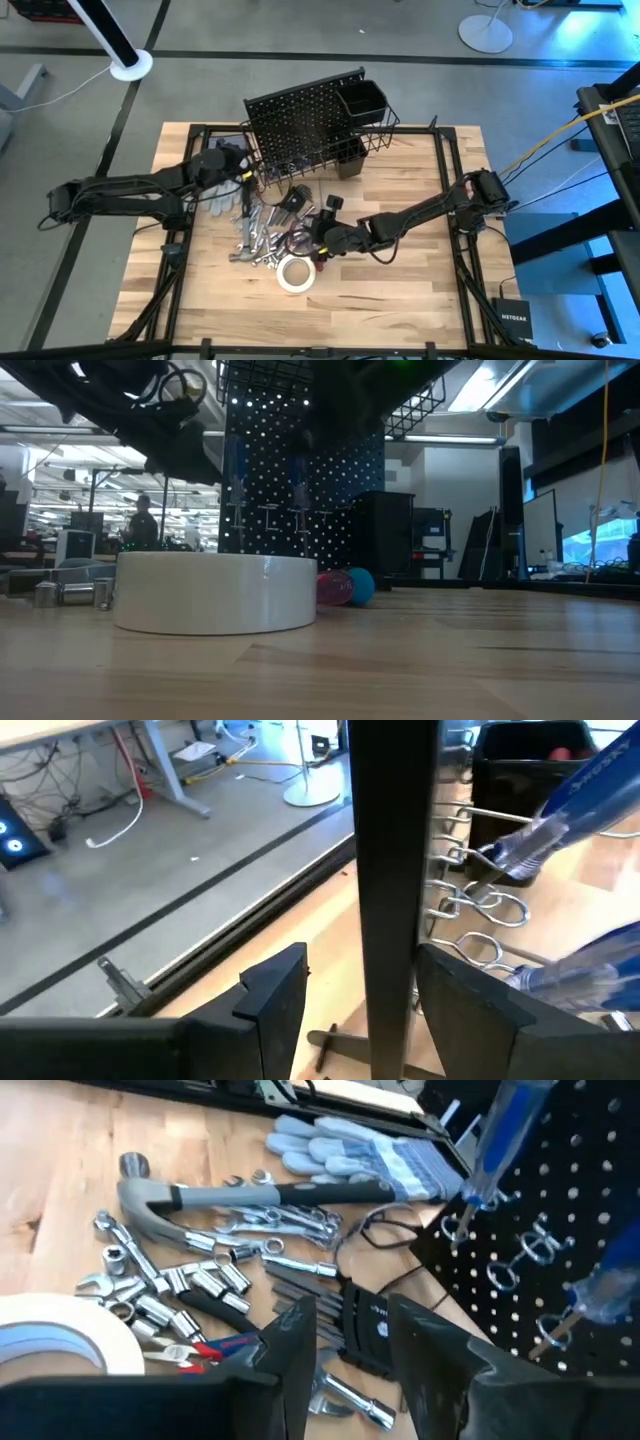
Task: Hang tools onto peg board
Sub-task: Adjust the pegboard, then put the hammer into the wire basket on the pegboard
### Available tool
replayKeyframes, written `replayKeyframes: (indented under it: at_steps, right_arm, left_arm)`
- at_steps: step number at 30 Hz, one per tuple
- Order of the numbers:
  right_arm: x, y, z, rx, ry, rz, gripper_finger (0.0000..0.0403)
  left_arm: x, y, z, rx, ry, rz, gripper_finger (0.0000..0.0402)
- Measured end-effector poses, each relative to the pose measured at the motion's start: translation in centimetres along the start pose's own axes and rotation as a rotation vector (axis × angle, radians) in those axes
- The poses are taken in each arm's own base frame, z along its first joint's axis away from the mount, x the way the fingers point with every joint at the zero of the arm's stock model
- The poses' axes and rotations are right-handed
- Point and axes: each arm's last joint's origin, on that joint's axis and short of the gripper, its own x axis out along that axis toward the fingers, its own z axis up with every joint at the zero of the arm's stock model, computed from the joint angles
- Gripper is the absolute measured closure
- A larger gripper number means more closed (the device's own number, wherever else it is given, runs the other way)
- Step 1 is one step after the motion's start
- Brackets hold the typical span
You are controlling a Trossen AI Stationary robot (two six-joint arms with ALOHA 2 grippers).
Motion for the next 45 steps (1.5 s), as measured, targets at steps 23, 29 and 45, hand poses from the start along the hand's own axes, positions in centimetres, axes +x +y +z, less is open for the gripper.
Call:
replayKeyframes:
  at_steps: [23,29,45]
  right_arm:
    - [0.0,0.0,-0.7,-0.004,0.037,0.006,0.0272]
    - [-0.2,-0.1,-0.8,-0.004,0.054,0.007,0.0272]
    - [-2.9,-1.6,-5.0,0.288,0.477,0.075,0.0261]
  left_arm:
    - [2.4,2.5,0.4,0.093,-0.025,0.165,0.0224]
    - [-0.3,2.2,0.6,0.075,-0.039,0.112,0.0224]
    - [-5.5,-3.4,-1.6,0.122,0.089,-0.441,0.0224]
